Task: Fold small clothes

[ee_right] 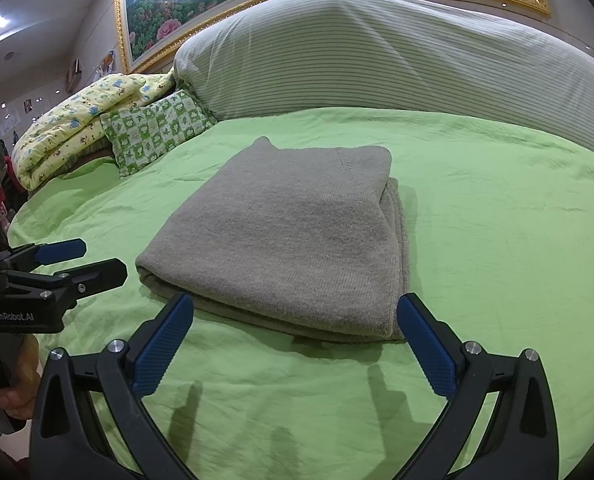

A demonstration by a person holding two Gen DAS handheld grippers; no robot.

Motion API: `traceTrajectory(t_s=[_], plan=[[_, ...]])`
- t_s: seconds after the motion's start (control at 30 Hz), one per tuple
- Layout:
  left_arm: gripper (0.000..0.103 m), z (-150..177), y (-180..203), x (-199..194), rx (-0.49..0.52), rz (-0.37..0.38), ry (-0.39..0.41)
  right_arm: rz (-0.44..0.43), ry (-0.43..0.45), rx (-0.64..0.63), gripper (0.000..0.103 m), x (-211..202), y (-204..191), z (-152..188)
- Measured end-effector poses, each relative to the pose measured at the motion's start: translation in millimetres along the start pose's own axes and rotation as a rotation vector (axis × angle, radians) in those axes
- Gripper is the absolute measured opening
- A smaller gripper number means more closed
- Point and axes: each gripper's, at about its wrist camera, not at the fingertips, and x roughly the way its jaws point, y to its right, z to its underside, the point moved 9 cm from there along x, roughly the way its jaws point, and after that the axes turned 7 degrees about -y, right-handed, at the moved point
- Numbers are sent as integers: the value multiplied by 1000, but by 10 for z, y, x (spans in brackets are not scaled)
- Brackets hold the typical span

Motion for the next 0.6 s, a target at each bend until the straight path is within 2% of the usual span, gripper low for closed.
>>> traceTrajectory(t_s=[0.6], plan=[[102, 7, 8, -1, -2, -6, 0, -2, -5, -14, 102, 17, 8, -9]])
